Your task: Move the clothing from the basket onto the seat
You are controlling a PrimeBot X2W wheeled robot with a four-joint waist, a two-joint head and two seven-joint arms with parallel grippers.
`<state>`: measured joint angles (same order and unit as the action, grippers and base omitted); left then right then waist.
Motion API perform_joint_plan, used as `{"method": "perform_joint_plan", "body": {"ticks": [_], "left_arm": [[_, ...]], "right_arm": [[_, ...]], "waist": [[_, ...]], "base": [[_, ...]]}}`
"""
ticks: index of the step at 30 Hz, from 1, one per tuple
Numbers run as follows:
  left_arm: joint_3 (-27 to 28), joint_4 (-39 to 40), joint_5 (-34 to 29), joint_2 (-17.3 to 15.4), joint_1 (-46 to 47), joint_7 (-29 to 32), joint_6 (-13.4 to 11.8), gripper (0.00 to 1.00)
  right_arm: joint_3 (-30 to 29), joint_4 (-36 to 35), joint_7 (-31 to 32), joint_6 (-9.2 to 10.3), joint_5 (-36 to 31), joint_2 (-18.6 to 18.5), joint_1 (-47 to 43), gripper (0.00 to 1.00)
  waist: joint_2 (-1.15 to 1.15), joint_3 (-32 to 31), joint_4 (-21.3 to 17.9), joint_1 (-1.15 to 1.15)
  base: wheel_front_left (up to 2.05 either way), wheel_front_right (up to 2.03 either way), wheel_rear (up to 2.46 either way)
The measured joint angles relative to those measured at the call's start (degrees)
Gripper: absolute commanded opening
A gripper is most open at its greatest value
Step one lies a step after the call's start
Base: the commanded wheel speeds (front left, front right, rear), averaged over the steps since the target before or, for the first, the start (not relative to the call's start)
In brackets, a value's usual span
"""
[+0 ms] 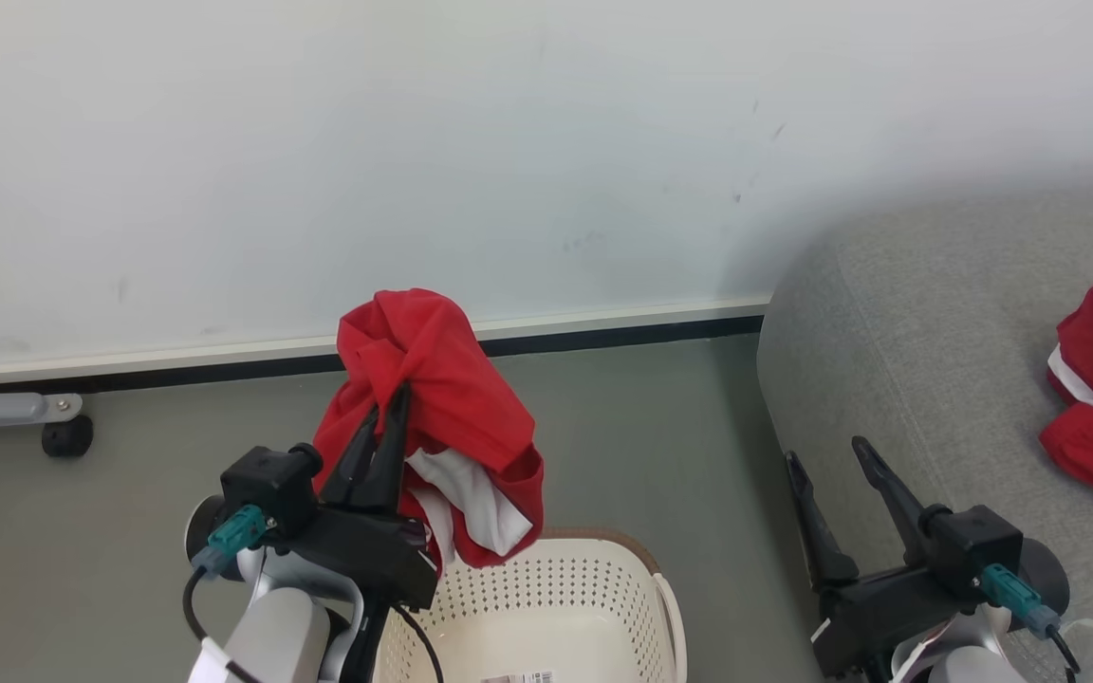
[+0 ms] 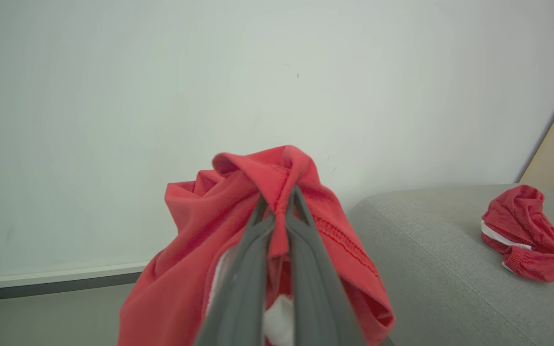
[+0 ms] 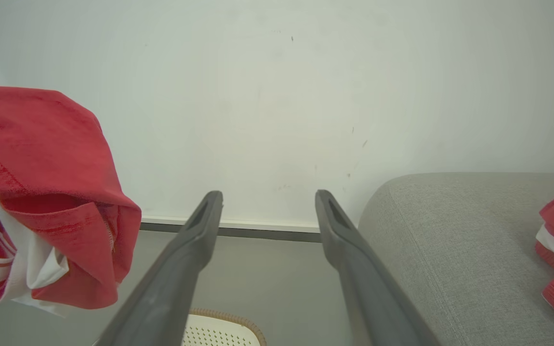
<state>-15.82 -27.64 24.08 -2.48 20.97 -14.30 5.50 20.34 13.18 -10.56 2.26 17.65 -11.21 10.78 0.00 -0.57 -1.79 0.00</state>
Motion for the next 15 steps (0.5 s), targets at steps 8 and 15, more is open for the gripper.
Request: {"method": "perform_joint_plan", "body": {"ticks": [8,15], "left_arm": [[-1.21,8.91,-0.64,-0.24,-3.79,0.0,-0.54,0.0],[-1.47,14.11,-0.9,-0.77,-5.54,0.02,-1.05,0.0]], "right_arm": [[0.47,-2.02,0.99,0.02,0.04,0.05,-1.86,1.0],[0.75,-3.19,1.75,0.25,0.07,0.07,-2.05,1.0]], "waist": [[0.0,-0.79,-0.27,0.0],[0.0,-0.85,-0.24,0.0]], "base": [[0.0,0.0,0.0],[0.0,0.0,0.0]]}}
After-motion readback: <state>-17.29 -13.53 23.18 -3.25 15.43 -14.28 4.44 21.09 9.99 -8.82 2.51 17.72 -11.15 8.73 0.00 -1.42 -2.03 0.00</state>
